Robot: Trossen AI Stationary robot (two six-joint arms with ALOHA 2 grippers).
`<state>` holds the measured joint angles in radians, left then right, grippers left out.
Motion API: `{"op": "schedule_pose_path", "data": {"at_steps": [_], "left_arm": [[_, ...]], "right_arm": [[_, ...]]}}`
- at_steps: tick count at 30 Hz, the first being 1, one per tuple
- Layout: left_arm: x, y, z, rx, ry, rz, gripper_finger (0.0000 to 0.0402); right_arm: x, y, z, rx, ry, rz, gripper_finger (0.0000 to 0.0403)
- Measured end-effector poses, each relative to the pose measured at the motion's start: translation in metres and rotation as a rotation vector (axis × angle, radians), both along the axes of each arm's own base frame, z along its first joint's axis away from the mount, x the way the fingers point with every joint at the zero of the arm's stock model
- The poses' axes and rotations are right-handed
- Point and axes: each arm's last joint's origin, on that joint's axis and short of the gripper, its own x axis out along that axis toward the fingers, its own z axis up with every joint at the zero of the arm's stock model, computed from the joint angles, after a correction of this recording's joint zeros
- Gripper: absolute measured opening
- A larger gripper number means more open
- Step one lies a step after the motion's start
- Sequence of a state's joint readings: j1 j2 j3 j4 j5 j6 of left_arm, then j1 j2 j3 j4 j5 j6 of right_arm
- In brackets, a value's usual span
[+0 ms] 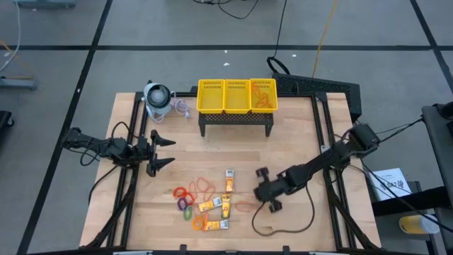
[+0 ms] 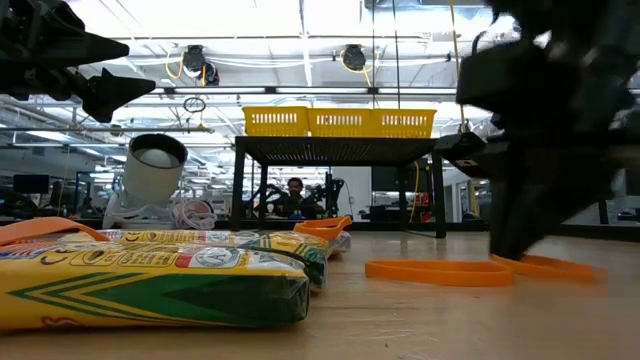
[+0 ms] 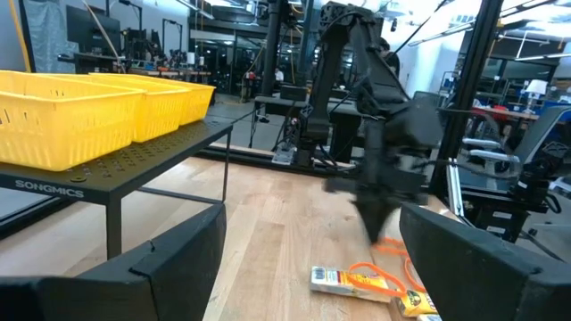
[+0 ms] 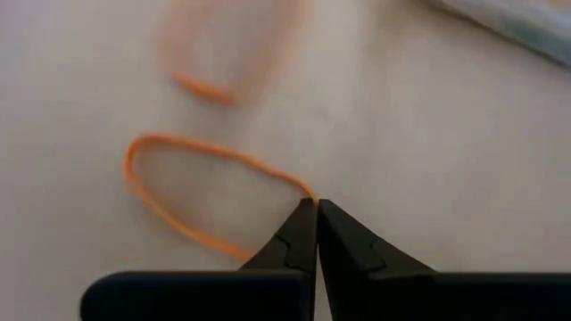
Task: Pick & Place Office Desk Supplies
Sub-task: Put the orange rubber band into the right yellow bin on the shelf
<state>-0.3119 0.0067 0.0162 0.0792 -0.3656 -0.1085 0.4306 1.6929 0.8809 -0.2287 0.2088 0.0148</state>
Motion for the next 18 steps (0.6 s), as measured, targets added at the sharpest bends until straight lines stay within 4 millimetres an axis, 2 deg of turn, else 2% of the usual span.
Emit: {"op": "schedule_pose_path", "data": {"at_steps": [2, 7, 13, 18], "left_arm": [[0.0, 0.0, 0.0, 0.0, 0.0, 0.0, 0.034], [0.0, 0.0, 0.0, 0.0, 0.0, 0.0, 0.034], [0.0, 0.0, 0.0, 0.0, 0.0, 0.0, 0.034], [0.0, 0.0, 0.0, 0.0, 0.0, 0.0, 0.034]], "right_arm": [[-0.002, -0.007, 0.008, -0.045, -0.028, -0.038, 0.0001], [-0.003, -0.025, 0.038, -0.018, -0.145, -0.109, 0.0], [-0.015, -0.05, 0.057, 0.006, -0.224, -0.187, 0.0], [-0.03, -0.071, 0.062, 0.04, -0.302, -0.27, 0.0]]}}
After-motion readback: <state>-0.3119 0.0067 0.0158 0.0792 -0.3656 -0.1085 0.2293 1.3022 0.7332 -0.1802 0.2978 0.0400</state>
